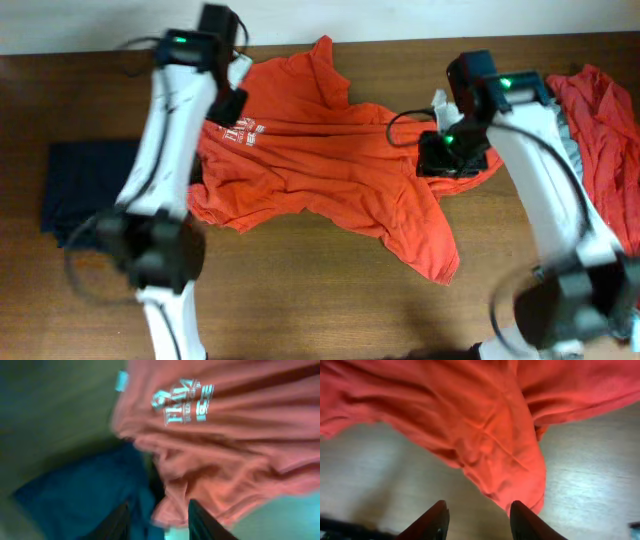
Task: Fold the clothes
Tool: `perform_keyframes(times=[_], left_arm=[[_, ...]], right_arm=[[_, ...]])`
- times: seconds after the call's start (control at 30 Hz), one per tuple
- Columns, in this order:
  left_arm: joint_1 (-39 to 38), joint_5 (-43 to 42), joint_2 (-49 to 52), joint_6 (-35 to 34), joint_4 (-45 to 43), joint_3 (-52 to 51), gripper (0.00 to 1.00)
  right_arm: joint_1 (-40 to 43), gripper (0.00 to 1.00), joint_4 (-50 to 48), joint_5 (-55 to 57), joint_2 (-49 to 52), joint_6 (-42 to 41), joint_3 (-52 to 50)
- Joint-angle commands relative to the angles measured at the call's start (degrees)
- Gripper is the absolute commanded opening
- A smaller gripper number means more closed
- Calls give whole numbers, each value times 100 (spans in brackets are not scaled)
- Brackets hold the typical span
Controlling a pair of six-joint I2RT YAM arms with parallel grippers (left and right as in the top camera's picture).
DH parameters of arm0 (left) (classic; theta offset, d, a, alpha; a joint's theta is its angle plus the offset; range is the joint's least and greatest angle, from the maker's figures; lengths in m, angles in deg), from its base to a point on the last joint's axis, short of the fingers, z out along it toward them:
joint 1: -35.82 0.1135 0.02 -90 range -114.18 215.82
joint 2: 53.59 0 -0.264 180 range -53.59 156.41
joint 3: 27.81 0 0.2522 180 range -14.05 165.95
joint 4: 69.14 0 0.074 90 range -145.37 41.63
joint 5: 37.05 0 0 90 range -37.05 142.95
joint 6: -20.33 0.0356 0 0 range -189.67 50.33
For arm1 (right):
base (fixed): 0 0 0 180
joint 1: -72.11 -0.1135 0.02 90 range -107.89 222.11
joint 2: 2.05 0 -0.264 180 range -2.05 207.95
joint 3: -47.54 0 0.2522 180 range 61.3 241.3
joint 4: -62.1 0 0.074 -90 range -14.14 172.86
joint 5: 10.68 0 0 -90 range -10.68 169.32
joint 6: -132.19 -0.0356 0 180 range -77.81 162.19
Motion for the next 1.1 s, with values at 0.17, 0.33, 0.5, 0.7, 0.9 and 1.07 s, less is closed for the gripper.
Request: perform_keyframes(times=[0.17,0.33,0.5,0.7,0.9,1.07], left_arm=[[11,-216,-1845,-1263,1366,24,51],[13,-586,-2269,-1370,1303,-769,53],[0,-1060,-2470,-1390,466,-2542,53],[2,-1580,-2621,-1665,-1733,-5233,61],[2,-1965,-2546,-2236,-3576,-6881,71],[2,-1961,-2542,-2542,-4140,-7311,73]], right_arm=[[-719,58,256,1519,-2752,-1220,11],[-741,75,621,1665,-3346,-1860,-356],[-741,77,380,1370,-3475,-2310,-1757],[-741,83,-938,651,-3368,-2413,-3611],[-741,87,-1757,452,-2857,-2422,-4546],[-737,88,-2017,457,-2271,-2420,-4704]])
